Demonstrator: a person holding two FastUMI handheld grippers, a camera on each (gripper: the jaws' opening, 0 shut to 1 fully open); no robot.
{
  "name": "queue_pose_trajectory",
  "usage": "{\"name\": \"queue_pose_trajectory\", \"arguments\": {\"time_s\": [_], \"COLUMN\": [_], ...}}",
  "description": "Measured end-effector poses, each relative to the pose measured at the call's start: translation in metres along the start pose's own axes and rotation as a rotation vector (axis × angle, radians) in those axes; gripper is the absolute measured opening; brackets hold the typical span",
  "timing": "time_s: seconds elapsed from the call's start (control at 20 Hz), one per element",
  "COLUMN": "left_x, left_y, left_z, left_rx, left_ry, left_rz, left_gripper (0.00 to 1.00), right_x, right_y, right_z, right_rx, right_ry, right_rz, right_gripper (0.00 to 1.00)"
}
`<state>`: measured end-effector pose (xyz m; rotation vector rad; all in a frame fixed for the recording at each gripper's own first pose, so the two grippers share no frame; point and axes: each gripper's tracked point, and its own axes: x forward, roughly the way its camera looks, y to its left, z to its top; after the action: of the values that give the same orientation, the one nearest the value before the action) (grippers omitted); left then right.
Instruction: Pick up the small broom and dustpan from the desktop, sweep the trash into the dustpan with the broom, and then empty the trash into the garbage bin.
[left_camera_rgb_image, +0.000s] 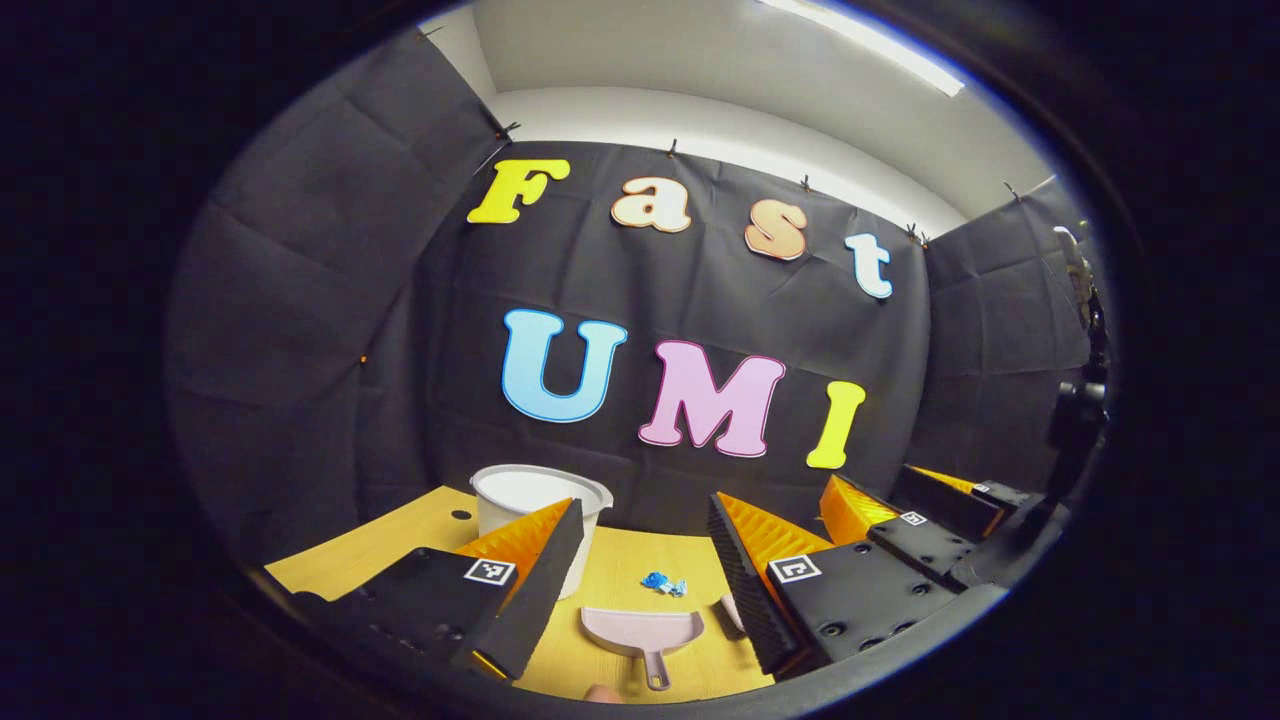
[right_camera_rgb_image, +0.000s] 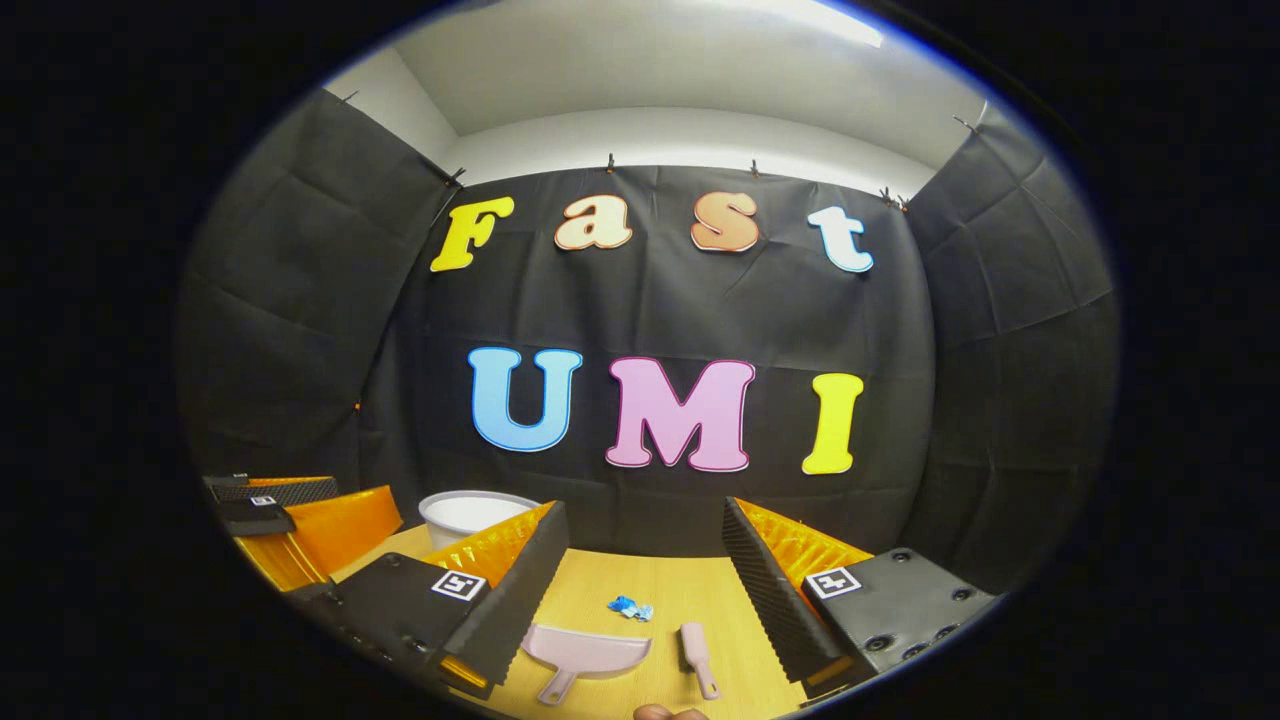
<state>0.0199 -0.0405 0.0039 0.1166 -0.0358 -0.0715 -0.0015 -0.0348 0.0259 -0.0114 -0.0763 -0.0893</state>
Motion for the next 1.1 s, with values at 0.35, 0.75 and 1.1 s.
{"name": "queue_pose_trajectory", "arguments": {"time_s": [0.35, 0.75, 1.1], "left_x": [0.007, 0.014, 0.008], "left_y": [-0.020, -0.035, -0.035], "left_z": [-0.006, -0.045, -0.059], "left_rx": [0.090, 0.121, 0.072], "left_ry": [0.008, 0.129, 0.168], "left_rz": [-0.039, -0.087, -0.089], "left_gripper": [0.75, 0.75, 0.75], "right_x": [-0.004, -0.013, -0.021], "right_y": [-0.015, -0.043, -0.061], "right_z": [0.002, -0.008, -0.013], "right_rx": [0.006, 0.000, -0.015], "right_ry": [0.004, 0.043, 0.078], "right_rz": [-0.035, -0.088, -0.126], "right_gripper": [0.99, 0.99, 0.99]}}
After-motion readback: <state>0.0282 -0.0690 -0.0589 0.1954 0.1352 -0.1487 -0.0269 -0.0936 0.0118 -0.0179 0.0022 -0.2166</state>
